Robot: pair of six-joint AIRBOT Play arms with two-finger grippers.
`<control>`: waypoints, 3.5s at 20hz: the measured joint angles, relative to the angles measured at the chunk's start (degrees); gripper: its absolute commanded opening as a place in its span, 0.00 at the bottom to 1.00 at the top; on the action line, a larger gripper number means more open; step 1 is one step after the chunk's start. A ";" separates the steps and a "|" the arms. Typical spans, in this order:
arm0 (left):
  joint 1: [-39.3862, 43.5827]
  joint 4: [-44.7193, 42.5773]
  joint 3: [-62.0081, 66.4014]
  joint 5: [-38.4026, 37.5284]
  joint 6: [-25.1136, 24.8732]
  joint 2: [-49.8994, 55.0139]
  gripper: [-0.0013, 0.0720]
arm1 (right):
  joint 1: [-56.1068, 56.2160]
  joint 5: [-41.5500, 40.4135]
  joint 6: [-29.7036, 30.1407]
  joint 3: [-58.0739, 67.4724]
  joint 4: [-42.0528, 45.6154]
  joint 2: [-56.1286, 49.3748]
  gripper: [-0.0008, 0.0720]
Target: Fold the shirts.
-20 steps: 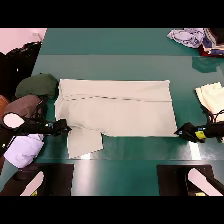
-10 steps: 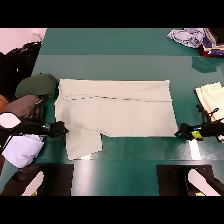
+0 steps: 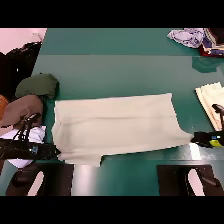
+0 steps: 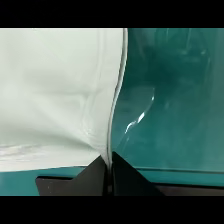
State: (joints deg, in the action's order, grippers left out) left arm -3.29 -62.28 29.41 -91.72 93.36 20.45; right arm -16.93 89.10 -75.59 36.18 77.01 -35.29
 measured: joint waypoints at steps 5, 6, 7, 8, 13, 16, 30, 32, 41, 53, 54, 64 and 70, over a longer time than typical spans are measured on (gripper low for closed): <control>0.00 0.00 6.40 10.93 -4.37 12.33 0.05 | 5.22 -2.10 -0.31 9.79 -0.98 -9.22 0.03; 0.00 -0.15 8.35 13.66 -5.57 16.33 0.05 | 6.69 -3.21 -0.37 11.89 -1.38 -12.50 0.03; 0.00 -0.22 10.40 16.09 -6.67 20.39 0.06 | 8.28 -4.37 -0.63 14.21 -1.60 -16.44 0.04; 0.00 -0.35 12.31 17.90 -7.56 24.13 0.06 | 9.66 -5.31 -0.90 16.41 -1.73 -20.17 0.04; 0.00 -0.87 20.44 25.66 -10.40 39.52 0.06 | 15.34 -7.63 -2.93 28.22 -2.40 -38.49 0.04; -0.04 -1.09 22.84 30.14 -10.95 43.36 0.88 | 16.41 -8.07 -3.98 35.17 -4.83 -46.49 0.62; -0.02 2.89 27.04 24.81 -11.32 45.66 0.06 | 2.36 -4.20 8.11 34.60 -18.75 -57.31 0.62; -0.02 4.79 27.06 25.33 -11.32 45.66 0.06 | 1.55 -4.35 11.21 31.74 -20.35 -58.62 0.61; 8.59 8.92 27.08 31.26 -10.78 45.88 0.05 | 5.66 -6.03 17.31 28.26 -27.85 -61.42 0.04; 32.57 10.56 39.63 41.66 -5.11 68.24 0.05 | 16.11 -0.17 4.79 43.76 -29.44 -40.74 0.04; 33.97 10.95 41.40 41.79 -5.05 70.44 0.05 | 18.01 0.35 3.41 46.25 -29.49 -39.95 0.04; 38.77 10.69 48.19 41.72 -4.76 77.85 0.05 | 35.95 1.11 -2.45 66.84 -29.38 -45.00 0.04; 34.80 2.10 48.81 34.32 -4.76 71.97 0.05 | 41.75 1.14 -2.95 73.18 -29.40 -48.96 0.04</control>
State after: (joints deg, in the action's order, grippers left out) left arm 31.51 -60.18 78.22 -57.41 88.60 92.42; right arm 24.82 90.24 -78.54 109.36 47.62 -84.25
